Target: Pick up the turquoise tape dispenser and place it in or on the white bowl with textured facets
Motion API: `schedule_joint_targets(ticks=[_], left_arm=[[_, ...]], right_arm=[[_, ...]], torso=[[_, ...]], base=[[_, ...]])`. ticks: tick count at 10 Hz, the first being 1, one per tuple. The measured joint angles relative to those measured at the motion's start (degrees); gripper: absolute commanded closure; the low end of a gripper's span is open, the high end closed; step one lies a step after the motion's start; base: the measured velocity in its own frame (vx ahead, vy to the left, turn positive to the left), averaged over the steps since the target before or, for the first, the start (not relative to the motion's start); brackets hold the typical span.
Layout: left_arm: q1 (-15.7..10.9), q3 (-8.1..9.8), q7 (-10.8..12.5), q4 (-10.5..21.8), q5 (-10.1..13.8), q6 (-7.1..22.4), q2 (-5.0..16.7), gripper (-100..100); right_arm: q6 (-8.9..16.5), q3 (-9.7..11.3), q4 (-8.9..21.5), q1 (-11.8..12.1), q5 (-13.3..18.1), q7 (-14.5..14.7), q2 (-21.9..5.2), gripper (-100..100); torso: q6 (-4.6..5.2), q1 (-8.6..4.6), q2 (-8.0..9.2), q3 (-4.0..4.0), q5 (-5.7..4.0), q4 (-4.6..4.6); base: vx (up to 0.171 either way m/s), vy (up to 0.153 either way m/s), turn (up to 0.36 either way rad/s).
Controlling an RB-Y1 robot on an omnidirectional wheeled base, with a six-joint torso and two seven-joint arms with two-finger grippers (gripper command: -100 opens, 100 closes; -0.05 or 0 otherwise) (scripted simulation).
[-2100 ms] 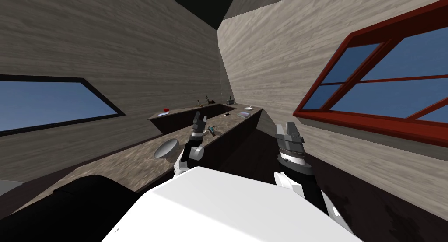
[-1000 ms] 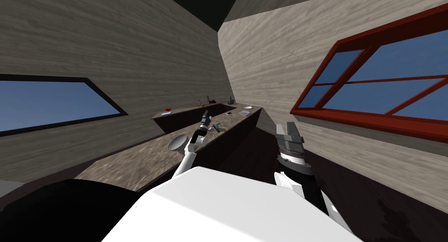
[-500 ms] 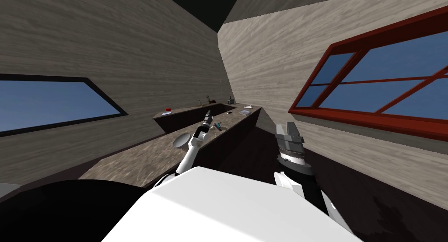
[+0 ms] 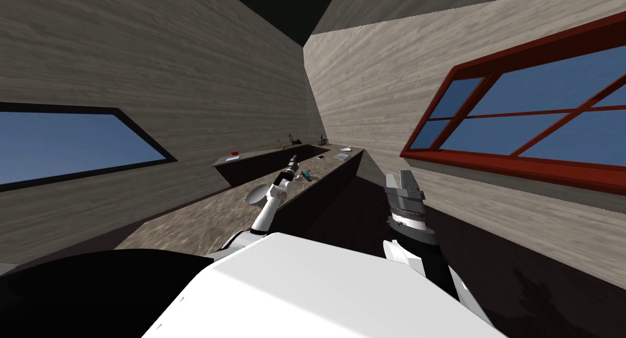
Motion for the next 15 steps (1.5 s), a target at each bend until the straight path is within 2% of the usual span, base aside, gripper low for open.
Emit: schedule_joint_targets(ticks=[2,5,6,9,11,14,15], left_arm=[[-2.74,0.71,-0.84,2.52,0.76,3.71,-0.21,-100],[-7.77,0.98,-1.55,8.82,3.47,7.72,1.89,-100],[-9.31,1.07,-2.0,11.44,3.55,8.94,1.54,-100],[-13.45,1.92,-3.37,16.34,4.79,14.07,1.74,-100],[-16.13,2.07,-4.26,20.64,5.89,16.51,2.25,-100],[-19.46,2.56,-5.37,26.02,7.26,21.14,3.1,-100],[-19.7,2.48,-5.56,27.26,7.6,21.82,3.26,-100]], right_arm=[[0.0,0.0,0.0,0.0,0.0,0.0,0.0,0],[0.0,0.0,0.0,0.0,0.0,0.0,0.0,0],[0.0,0.0,0.0,0.0,0.0,0.0,0.0,0],[0.0,0.0,0.0,0.0,0.0,0.0,0.0,0],[0.0,0.0,0.0,0.0,0.0,0.0,0.0,0],[0.0,0.0,0.0,0.01,0.0,0.0,0.0,0],[0.0,0.0,0.0,0.01,0.0,0.0,0.0,0]], torso=[[0.0,-0.02,-0.06,-0.04,0.0,-0.02],[0.01,-0.06,-0.11,-0.06,-0.02,-0.02],[0.0,-0.07,-0.13,-0.08,-0.01,-0.04],[0.01,-0.03,-0.11,-0.07,-0.01,-0.02],[0.01,-0.08,-0.17,-0.09,-0.02,-0.04],[-0.02,-0.08,-0.21,-0.12,-0.01,-0.05],[-0.03,-0.11,-0.21,-0.12,-0.02,-0.06]], base=[[-0.04,0.054,-0.042],[-0.026,0.037,-0.044],[-0.026,0.043,-0.066],[-0.022,0.041,-0.057],[-0.008,0.032,-0.06],[0.0,0.028,-0.045],[0.002,0.021,-0.083]])
